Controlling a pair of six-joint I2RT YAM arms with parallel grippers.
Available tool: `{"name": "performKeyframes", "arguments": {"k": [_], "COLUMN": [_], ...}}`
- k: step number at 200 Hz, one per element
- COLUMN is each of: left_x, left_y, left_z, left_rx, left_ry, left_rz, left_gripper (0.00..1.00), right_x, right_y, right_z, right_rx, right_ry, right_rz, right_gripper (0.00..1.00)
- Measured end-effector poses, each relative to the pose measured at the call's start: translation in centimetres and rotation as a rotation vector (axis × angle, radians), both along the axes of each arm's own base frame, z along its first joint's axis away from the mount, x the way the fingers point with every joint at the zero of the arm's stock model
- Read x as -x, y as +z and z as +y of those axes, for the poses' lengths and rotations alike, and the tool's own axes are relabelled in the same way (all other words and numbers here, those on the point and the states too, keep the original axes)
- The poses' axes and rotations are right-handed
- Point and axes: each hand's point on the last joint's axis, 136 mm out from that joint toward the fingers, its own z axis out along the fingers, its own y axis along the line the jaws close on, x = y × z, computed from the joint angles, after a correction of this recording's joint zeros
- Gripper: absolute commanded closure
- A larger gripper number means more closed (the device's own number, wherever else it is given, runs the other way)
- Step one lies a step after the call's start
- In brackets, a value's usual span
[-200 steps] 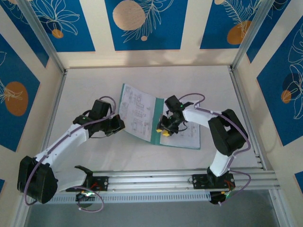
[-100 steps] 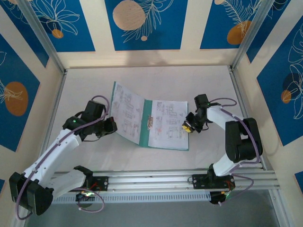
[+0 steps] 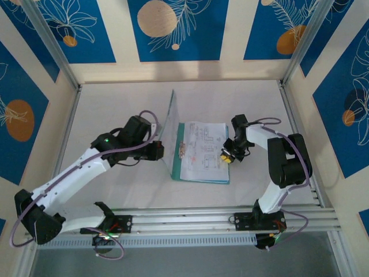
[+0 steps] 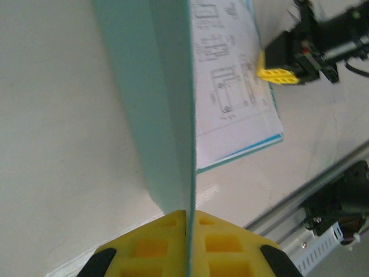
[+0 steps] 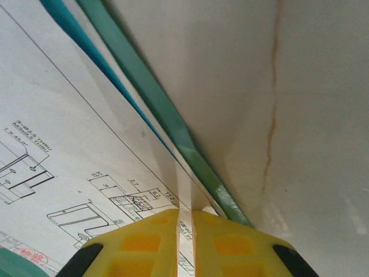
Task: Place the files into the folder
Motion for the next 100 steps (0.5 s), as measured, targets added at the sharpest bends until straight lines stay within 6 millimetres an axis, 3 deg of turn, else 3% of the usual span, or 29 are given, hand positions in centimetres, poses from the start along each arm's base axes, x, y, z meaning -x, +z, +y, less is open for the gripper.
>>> {"name": "performKeyframes", "arguments": {"k": [25, 60, 80, 100], "left_x": [0.8, 2.0, 2.5, 2.7], "left_y": [-0.4, -1.0, -1.3, -2.1], "left_z": [-3.8, -9.3, -12.4, -15.1], "left_rx": [0.003, 0.044, 0.081, 0.12], "left_ry": [-0.114, -0.267, -0.346, -0.402], "left_rz": [0.007, 0.035, 0.067, 0.101], "left_gripper": [0.83, 0.55, 0.51, 0.47], "right_x": [0.0, 0.0, 0.1, 0.3], "right_y": [0.0, 0.0, 0.0, 0.9], "right_z": [0.1, 0.1, 0.0, -1.1], "right_rx": [0.004, 0.005, 0.011, 0.068], "right_ry": [0.017, 0.022, 0.021, 0.008], "right_rz": [0.008, 0.012, 0.015, -0.009], "right_gripper": [0.85, 0.85, 0.84, 0.76]}}
